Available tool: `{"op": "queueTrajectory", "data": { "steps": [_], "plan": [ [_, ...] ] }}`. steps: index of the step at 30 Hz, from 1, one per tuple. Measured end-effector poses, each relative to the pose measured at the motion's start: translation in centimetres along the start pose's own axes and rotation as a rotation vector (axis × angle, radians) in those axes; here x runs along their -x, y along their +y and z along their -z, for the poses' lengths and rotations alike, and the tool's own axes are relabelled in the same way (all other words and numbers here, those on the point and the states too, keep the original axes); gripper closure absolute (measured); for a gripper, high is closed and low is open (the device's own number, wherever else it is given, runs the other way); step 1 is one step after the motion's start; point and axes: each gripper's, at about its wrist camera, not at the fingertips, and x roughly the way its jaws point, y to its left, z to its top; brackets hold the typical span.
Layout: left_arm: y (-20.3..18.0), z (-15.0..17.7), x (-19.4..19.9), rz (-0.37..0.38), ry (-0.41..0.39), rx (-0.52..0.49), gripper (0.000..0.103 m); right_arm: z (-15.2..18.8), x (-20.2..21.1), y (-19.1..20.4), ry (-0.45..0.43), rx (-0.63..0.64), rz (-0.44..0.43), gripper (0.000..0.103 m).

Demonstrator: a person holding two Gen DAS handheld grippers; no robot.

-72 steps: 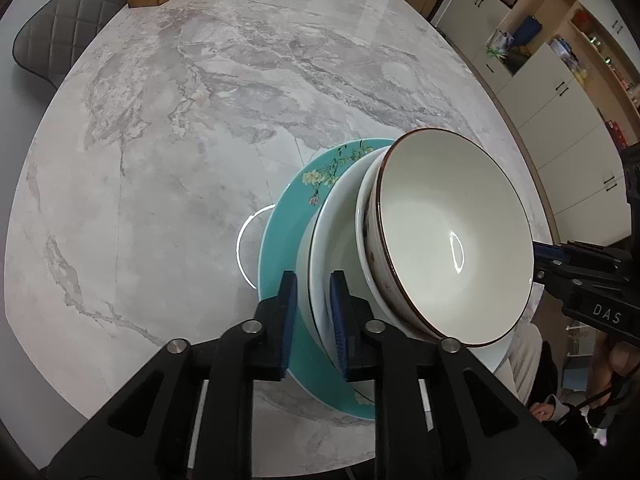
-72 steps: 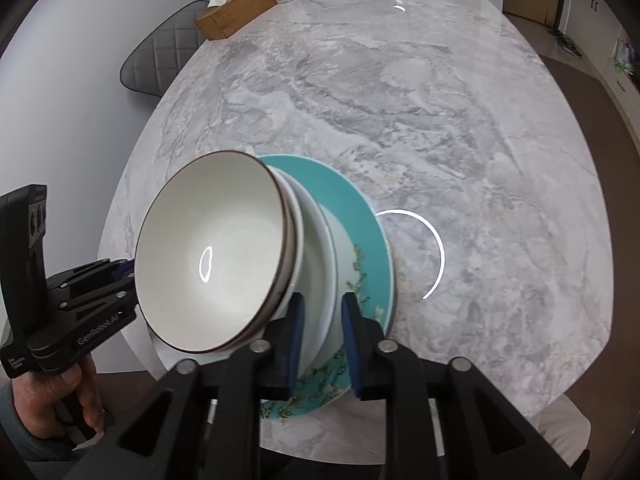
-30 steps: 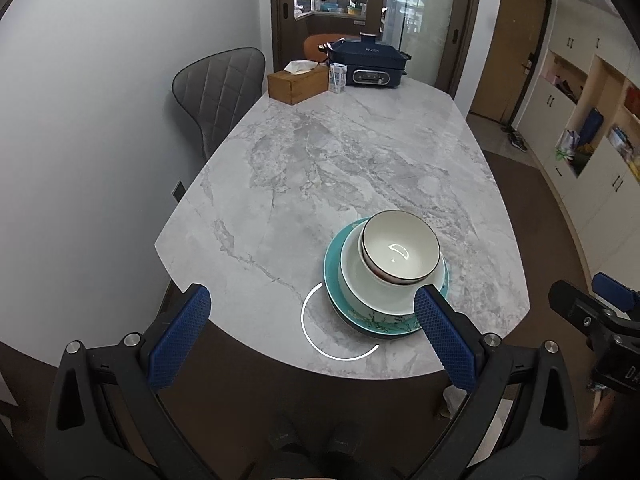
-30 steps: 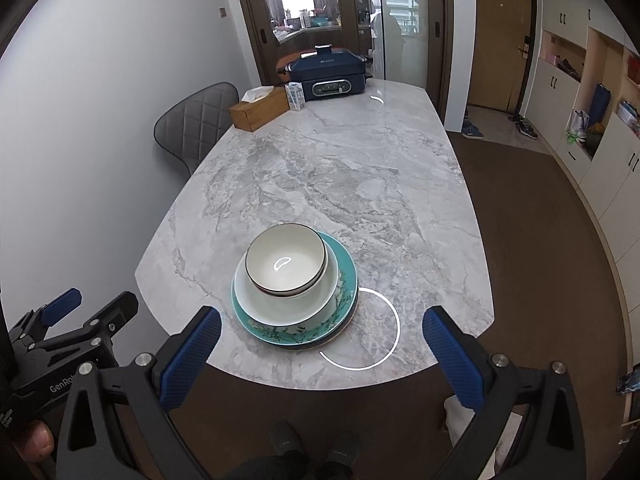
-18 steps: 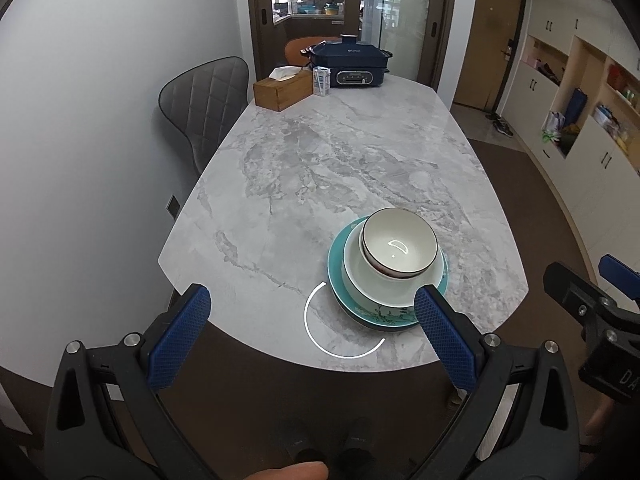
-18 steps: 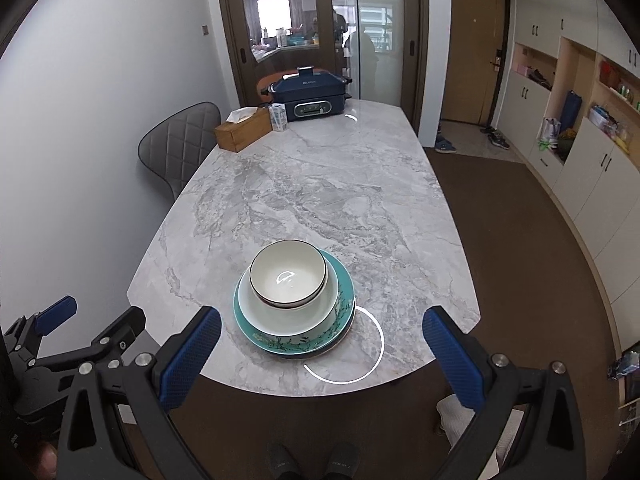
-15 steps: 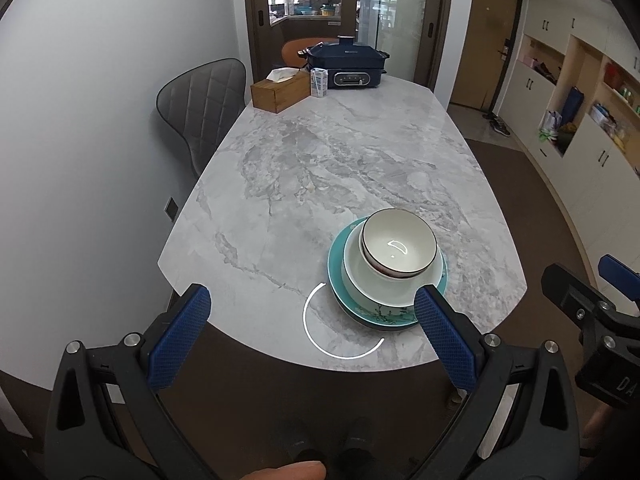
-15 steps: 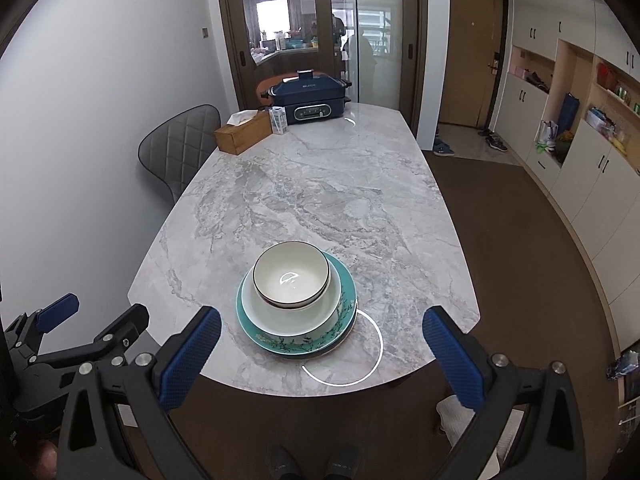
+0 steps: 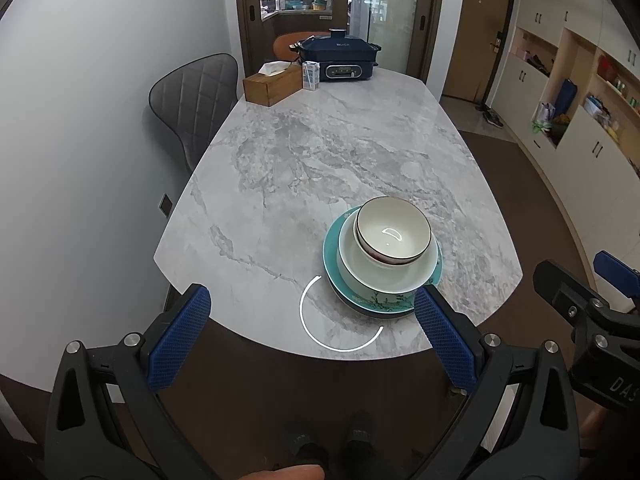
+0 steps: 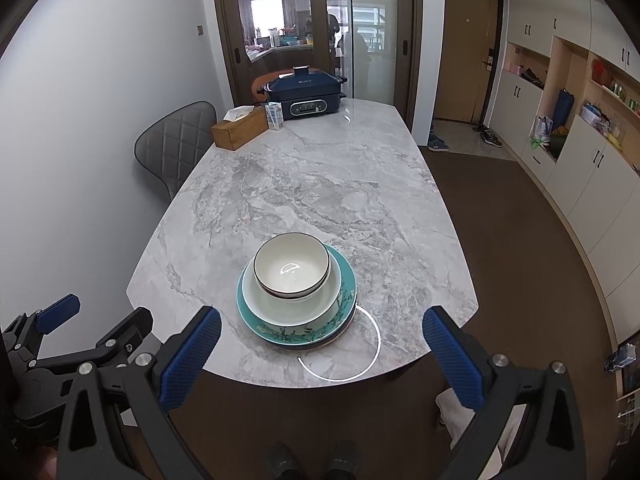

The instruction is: Organize plates and bowls

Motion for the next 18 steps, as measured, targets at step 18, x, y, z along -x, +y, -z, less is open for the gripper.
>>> {"op": "queueTrajectory", "data": {
  "steps": [18],
  "plan": [
    [-0.22,-0.1,-0.72,-0.002,0.009,-0.006,0.001,0.02,-0.01,-0.03,0.002,-0.001,-0.003,0.0]
  ]
}}
